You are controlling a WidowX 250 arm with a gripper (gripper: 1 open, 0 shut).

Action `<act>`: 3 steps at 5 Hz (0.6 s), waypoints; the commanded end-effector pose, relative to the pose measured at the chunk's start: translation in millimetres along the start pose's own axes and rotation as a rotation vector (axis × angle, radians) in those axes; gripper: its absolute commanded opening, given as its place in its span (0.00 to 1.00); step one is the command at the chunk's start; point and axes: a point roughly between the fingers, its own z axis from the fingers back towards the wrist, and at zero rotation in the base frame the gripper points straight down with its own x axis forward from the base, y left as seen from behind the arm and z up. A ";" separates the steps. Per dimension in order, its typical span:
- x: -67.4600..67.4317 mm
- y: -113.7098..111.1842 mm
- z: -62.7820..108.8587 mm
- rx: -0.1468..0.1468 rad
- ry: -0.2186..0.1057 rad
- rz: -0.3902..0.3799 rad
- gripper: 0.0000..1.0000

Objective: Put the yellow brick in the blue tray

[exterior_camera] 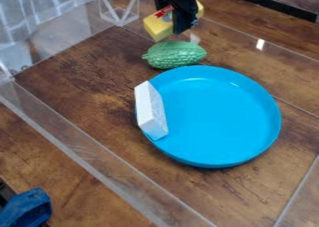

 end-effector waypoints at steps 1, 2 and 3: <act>20.9 9.3 46.4 0.058 -0.118 0.002 0.00; 20.6 8.7 45.5 0.061 -0.121 0.005 0.00; 20.7 8.9 44.4 0.061 -0.121 0.006 0.00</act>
